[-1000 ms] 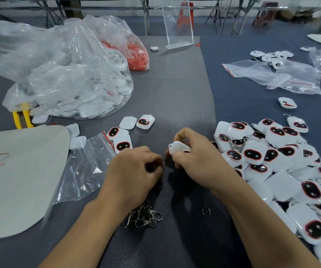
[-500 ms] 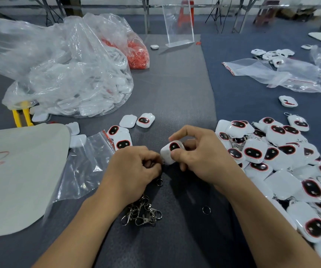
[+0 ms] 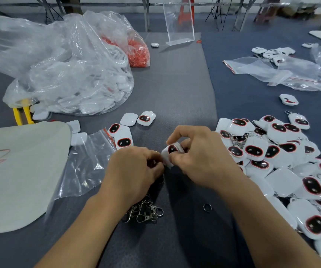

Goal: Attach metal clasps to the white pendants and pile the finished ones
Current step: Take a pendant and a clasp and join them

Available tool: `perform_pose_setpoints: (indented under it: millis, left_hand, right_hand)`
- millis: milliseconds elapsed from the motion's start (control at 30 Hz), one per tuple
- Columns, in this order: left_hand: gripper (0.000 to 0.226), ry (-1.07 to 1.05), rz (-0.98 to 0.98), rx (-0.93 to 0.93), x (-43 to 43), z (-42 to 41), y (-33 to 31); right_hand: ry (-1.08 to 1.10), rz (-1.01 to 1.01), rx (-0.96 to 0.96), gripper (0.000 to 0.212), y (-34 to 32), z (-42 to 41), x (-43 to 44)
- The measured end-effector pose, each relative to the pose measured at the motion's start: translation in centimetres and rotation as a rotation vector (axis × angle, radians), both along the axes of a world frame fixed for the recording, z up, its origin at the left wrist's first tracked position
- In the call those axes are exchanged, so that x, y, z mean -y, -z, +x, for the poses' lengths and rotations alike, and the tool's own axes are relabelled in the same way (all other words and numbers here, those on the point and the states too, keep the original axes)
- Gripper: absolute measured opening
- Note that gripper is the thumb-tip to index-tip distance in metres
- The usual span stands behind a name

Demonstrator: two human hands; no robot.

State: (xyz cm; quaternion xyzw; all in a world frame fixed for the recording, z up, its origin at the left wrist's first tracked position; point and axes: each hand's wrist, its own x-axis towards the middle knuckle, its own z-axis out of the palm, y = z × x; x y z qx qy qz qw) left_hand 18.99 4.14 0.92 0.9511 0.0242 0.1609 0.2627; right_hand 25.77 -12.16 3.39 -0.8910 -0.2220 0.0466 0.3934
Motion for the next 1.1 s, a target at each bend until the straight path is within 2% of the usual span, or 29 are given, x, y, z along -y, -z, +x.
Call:
perform_pose_setpoints:
  millis: [100,267,367,500,667,767,900,1000,1100]
  left_hand:
    - [0.016,-0.005,0.087,0.043,0.4,-0.2,-0.1]
    - [0.017,-0.022,0.187,0.012,0.7,-0.4,0.0]
    - [0.019,-0.056,0.206,0.027,0.9,-0.4,0.0]
    - [0.005,-0.083,0.082,0.059,0.6,-0.3,0.1]
    - [0.016,-0.090,-0.282,0.099,-0.8,0.0,0.4]
    - [0.024,-0.041,-0.436,0.087,-1.2,0.4,0.4]
    - [0.022,0.006,-0.614,0.060,-0.8,0.7,0.2]
    - [0.017,0.018,-0.651,0.059,-0.8,0.7,0.2]
    - [0.004,0.048,-0.576,0.084,-0.8,0.6,0.0]
  right_hand:
    - [0.015,-0.021,-0.007,0.006,-0.1,-0.1,-0.1]
    - [0.017,-0.009,-0.034,0.008,0.2,0.0,-0.1]
    - [0.025,0.085,-0.185,0.011,0.7,0.3,0.0]
    - [0.098,0.322,-0.445,0.017,1.5,0.6,-0.4]
    - [0.120,0.524,-0.614,0.016,1.2,1.0,-0.3]
    - [0.129,0.594,-0.679,0.017,0.8,1.0,-0.1]
    - [0.130,0.660,-0.743,0.021,0.3,1.1,0.1]
    - [0.121,0.693,-0.757,0.020,0.2,1.1,0.1]
    - [0.114,0.713,-0.757,0.021,0.3,1.0,0.0]
